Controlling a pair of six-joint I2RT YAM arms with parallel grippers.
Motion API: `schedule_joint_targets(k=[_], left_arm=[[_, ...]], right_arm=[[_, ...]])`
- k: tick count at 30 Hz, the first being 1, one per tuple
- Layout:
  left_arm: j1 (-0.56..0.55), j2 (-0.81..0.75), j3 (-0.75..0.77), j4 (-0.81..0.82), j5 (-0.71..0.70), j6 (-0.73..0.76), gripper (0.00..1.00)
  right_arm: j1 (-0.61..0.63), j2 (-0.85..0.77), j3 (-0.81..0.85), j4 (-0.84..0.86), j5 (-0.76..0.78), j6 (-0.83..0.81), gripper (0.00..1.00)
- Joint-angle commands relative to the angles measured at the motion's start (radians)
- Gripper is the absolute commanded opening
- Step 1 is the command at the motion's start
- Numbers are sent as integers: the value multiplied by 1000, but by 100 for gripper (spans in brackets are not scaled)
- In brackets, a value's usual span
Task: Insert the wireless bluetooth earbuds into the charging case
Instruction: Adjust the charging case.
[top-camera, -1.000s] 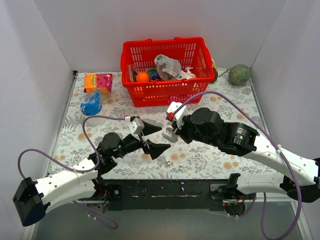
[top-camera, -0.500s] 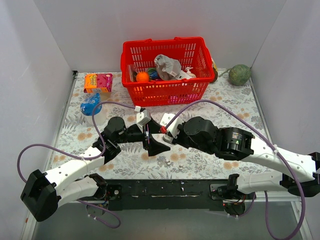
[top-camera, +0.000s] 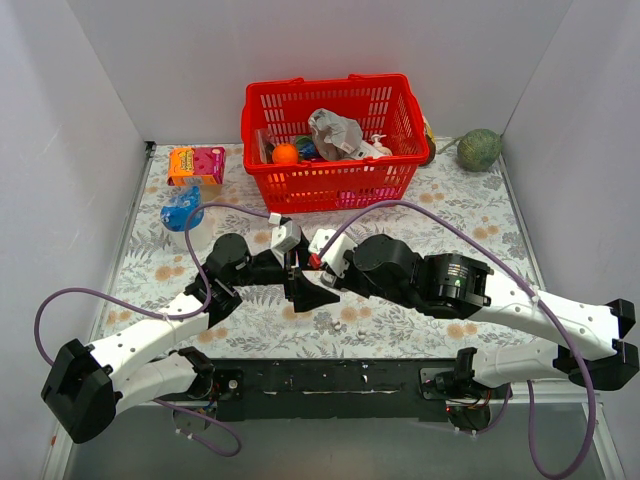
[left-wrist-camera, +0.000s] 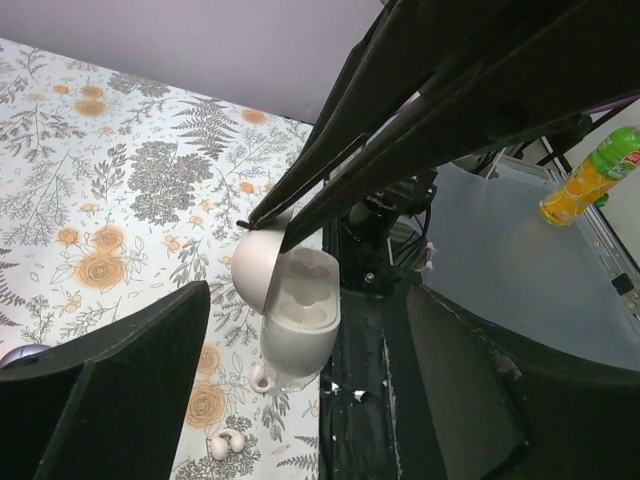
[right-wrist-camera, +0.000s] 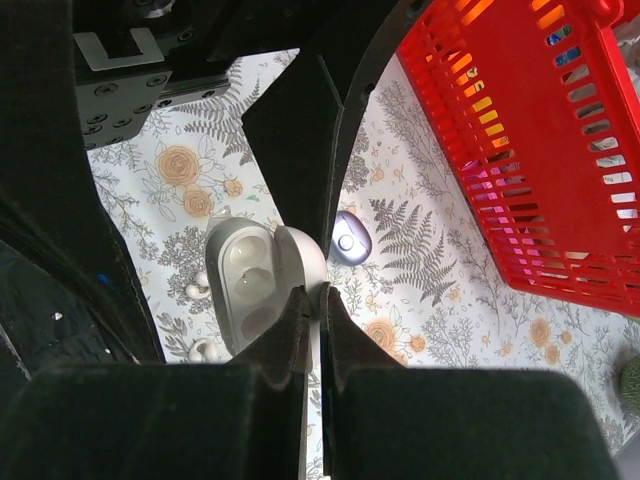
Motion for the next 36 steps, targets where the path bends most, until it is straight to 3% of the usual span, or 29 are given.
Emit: schedule_joint_targets(k=[1,13,16,22,36], left_arm=[[5,-3,-2,36,14,8,77],[5,-1,-33,53,10,39,67],[5,2,-33,51,8,45,56],[5,-11,-42,67,1,48,47],[5,-34,-77,82,-12,42,51]], right_arm=[[8,-6,39,56,-3,21,1],[8,1,38,77,-43,47,1],[8,2,41,86,-59,56,1],[8,10,44,88,-62,62,1],[8,-4,50,108,-83,85,1]])
